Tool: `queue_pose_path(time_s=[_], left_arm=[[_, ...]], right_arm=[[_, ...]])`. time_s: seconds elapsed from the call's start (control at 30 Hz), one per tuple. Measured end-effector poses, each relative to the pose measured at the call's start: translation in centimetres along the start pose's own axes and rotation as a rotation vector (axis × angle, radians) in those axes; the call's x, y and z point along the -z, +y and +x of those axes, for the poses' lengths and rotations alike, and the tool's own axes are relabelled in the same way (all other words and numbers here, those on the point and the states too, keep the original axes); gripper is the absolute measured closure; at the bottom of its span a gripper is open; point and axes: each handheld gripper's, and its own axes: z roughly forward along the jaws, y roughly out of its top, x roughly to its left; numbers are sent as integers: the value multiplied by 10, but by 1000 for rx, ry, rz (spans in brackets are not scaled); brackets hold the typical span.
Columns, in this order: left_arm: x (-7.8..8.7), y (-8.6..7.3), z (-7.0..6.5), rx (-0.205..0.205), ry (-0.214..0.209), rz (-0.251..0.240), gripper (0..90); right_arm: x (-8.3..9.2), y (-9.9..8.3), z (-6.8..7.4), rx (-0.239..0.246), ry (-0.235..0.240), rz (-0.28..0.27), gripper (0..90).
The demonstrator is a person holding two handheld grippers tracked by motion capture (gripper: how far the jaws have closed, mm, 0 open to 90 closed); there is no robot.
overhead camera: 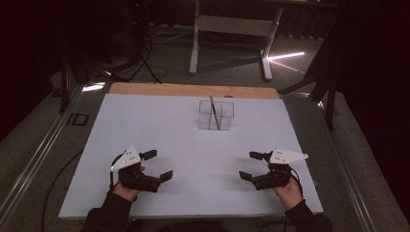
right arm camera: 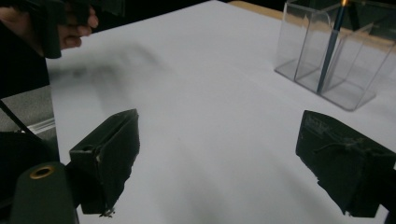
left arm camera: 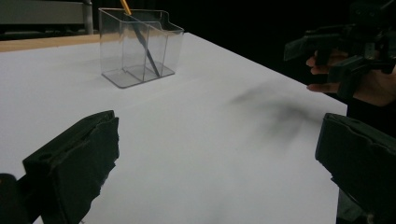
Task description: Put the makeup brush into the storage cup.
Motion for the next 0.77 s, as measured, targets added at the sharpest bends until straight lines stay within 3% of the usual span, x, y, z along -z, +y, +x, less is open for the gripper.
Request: queue_pose_path(time_s=[0.17,0.77], left_arm=[[0,-1,0,1,-1,0,0],[0,0,-1,-9,-6,0,0]], right_arm=[[-3,-7,-6,-18,-12,20,133],[-4,-12,-15,-43,-47,10,133]])
